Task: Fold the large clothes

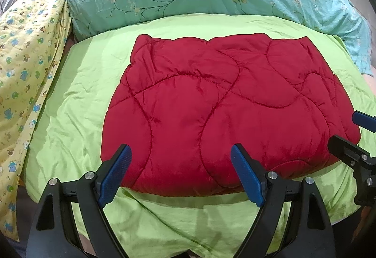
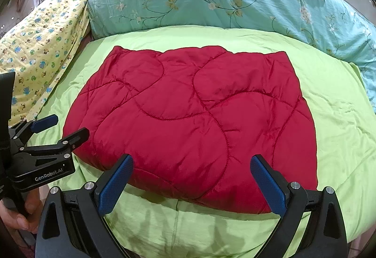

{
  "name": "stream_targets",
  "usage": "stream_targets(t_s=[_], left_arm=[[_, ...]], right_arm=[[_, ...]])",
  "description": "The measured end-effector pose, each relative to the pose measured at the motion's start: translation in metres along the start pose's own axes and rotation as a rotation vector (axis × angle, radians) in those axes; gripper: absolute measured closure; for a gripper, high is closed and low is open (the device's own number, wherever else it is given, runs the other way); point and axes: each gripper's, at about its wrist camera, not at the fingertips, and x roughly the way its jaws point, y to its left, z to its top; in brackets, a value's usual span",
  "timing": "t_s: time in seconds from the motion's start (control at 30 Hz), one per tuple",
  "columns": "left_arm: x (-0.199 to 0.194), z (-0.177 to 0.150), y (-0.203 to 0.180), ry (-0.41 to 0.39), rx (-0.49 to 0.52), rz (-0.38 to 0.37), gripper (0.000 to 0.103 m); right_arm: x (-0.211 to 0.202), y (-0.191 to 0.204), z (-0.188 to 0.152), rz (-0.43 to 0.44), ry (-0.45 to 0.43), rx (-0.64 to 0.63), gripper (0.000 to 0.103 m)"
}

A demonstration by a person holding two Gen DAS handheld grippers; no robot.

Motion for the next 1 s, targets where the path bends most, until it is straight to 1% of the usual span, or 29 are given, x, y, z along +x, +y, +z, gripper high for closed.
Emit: stream_targets(t_s=[0.57, 1.0], left_arm=[[0.0006, 0.0017, -0.0037, -0.005, 0.015, 0.003, 0.016], [0.0001, 0.0021, -0.0015, -0.001, 0.003, 0.0, 0.016]], right_arm=[[0.0007, -0.0036, 0.003, 0.003, 0.002, 0.005, 0.003], [0.0035, -0.0049, 0.0023, 0.001, 0.009, 0.012, 0.003]])
